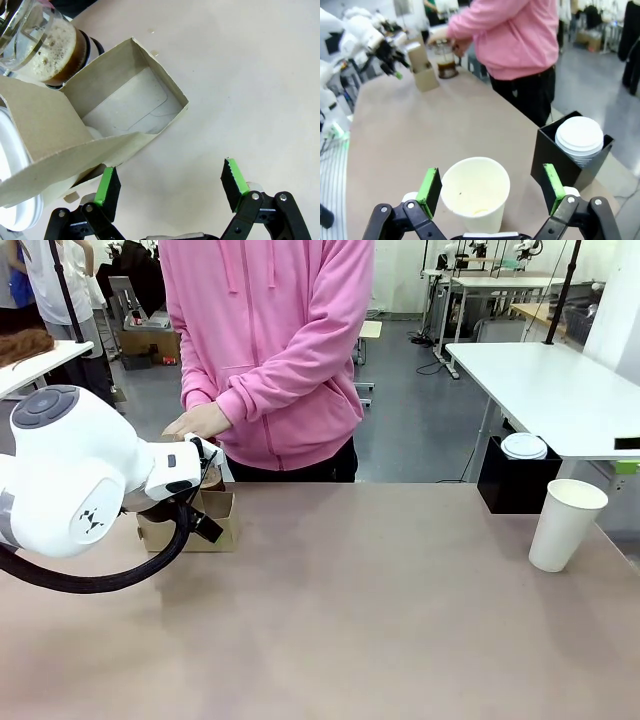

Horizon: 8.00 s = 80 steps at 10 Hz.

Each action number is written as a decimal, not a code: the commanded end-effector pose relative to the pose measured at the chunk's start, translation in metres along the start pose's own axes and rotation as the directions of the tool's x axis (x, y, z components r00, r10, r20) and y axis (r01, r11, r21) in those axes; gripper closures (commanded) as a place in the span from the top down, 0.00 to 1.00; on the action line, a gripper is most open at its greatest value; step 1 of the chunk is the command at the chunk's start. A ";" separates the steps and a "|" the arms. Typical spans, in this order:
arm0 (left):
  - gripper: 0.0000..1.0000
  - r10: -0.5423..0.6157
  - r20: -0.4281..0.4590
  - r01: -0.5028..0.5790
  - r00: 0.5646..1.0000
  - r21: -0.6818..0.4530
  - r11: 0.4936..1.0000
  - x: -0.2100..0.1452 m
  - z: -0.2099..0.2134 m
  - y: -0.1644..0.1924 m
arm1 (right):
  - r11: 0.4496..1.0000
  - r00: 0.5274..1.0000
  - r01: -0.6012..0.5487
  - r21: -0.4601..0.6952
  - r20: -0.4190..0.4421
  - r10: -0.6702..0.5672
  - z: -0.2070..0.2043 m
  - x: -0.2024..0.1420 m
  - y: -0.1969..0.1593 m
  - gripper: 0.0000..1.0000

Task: Pour a drink into a cup and package it in a carrier.
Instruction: Pick up the 600 ml Paper Cup and place it in the middle top area of the table, then when a person places the Paper Cup Lid on the 600 ml Paper Cup , lift the 600 ml Paper Cup.

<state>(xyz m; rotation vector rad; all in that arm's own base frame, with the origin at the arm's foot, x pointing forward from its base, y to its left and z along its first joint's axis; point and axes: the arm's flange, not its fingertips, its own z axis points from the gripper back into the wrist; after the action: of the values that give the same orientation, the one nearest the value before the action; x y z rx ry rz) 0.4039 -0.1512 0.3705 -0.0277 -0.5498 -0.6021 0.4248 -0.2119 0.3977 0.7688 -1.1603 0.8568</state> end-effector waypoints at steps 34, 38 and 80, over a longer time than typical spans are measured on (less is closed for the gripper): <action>1.00 0.000 0.001 0.000 1.000 -0.001 1.000 0.000 0.000 0.000 | 0.988 0.962 0.040 0.152 0.261 -0.079 -0.135 -0.164 0.012 0.92; 1.00 0.000 0.001 0.000 1.000 -0.001 1.000 0.000 0.000 0.000 | 0.980 0.962 0.075 0.182 0.247 -0.120 -0.129 -0.166 0.011 0.80; 1.00 0.000 0.001 0.000 1.000 -0.001 1.000 0.000 0.000 0.000 | 0.989 0.956 0.140 -0.040 0.266 -0.124 -0.380 -0.056 0.011 0.80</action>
<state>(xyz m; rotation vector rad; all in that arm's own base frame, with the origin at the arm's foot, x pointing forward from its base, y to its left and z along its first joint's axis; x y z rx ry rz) 0.4039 -0.1513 0.3703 -0.0274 -0.5494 -0.6022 0.5798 0.1117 0.2518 0.9225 -1.3402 0.6228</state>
